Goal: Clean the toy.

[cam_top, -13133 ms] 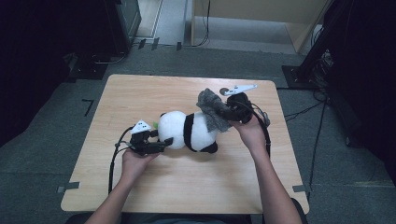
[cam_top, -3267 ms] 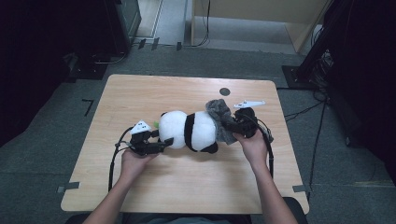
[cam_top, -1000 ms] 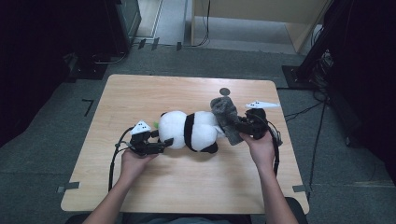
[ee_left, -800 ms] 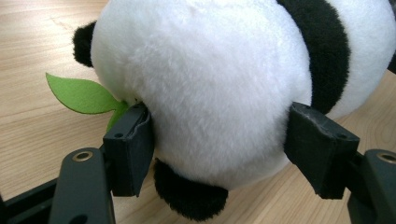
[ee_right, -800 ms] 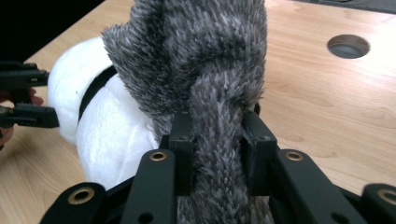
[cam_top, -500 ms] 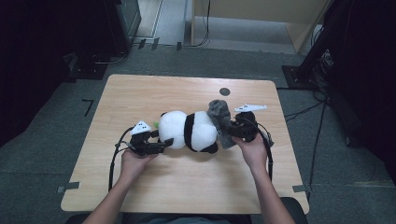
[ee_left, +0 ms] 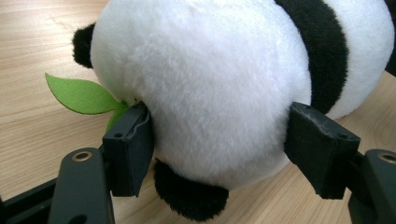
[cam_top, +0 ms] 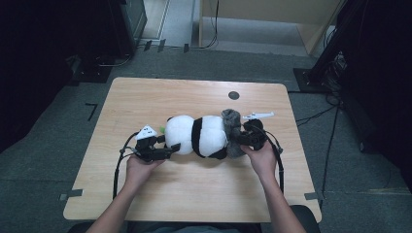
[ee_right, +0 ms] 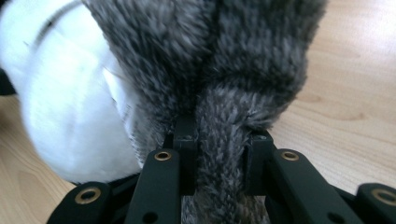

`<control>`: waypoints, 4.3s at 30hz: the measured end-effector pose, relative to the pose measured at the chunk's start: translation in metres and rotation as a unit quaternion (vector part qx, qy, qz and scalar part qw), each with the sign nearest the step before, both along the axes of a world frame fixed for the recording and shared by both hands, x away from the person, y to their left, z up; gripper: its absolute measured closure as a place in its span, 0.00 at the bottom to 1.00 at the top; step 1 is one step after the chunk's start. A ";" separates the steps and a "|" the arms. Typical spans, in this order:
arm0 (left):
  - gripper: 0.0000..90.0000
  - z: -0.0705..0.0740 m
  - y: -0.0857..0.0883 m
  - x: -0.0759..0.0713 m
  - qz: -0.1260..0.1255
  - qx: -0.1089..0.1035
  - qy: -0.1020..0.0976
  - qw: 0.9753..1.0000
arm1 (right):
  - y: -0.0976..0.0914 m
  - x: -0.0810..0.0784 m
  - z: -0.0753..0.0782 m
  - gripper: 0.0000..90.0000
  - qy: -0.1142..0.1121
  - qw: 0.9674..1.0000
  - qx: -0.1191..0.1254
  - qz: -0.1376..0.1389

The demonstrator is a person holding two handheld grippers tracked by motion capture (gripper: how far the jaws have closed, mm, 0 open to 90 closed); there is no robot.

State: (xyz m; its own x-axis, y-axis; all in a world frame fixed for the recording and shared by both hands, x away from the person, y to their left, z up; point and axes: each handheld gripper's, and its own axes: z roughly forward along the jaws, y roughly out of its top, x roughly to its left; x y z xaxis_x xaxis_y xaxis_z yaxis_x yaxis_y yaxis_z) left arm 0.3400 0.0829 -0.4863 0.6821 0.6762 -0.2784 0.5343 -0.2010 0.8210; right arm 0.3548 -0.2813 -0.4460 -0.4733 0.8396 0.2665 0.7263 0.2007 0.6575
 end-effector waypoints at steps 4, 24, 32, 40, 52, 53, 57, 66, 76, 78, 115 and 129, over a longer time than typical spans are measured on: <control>0.31 0.000 0.000 0.000 0.000 0.000 0.000 1.000 | 0.002 0.003 -0.011 0.82 0.019 1.000 -0.011 0.004; 0.30 0.000 0.001 0.000 -0.002 0.002 -0.001 1.000 | -0.012 0.013 -0.018 0.82 0.026 0.999 -0.020 -0.017; 0.30 0.000 0.001 0.000 -0.003 0.003 -0.001 1.000 | -0.025 0.000 0.016 0.82 -0.030 0.999 0.005 -0.030; 0.31 0.001 0.001 0.001 -0.005 0.006 0.000 1.000 | -0.019 -0.016 0.051 0.82 -0.070 0.997 0.025 0.001; 0.32 0.004 0.001 0.001 -0.008 0.012 0.004 1.000 | 0.038 -0.042 0.080 0.82 -0.090 0.989 0.013 0.114; 0.33 0.004 0.001 0.002 -0.009 0.014 0.005 1.000 | 0.047 -0.043 0.077 0.82 -0.085 0.987 0.010 0.134; 0.33 0.004 0.002 0.002 -0.009 0.013 0.004 1.000 | 0.062 -0.046 0.070 0.83 -0.070 0.982 0.001 0.175; 0.33 0.005 0.001 0.002 -0.007 0.013 0.003 1.000 | 0.088 -0.054 0.051 0.83 -0.032 0.970 0.023 0.240; 0.36 0.005 0.001 0.002 -0.006 0.012 0.005 1.000 | 0.131 -0.047 0.031 0.82 -0.053 0.958 0.035 0.278; 0.37 0.005 0.002 0.002 -0.006 0.012 0.006 1.000 | 0.137 -0.036 0.021 0.83 -0.056 0.963 0.037 0.261; 0.44 0.006 0.000 0.002 0.001 0.027 0.003 1.000 | 0.099 -0.042 0.019 0.85 -0.101 0.972 -0.066 0.203; 0.44 0.007 -0.001 0.001 0.001 0.027 0.001 1.000 | 0.048 -0.054 0.028 0.85 -0.096 0.979 -0.074 0.165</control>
State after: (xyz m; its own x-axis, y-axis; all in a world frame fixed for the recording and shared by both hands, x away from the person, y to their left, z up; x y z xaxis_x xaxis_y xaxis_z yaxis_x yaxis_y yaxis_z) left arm 0.3414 0.0815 -0.4798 0.6807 0.6915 -0.2419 0.5356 -0.2444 0.8083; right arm 0.3004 -0.2333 -0.4180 -0.7549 0.6550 0.0318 0.4708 0.5076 0.7216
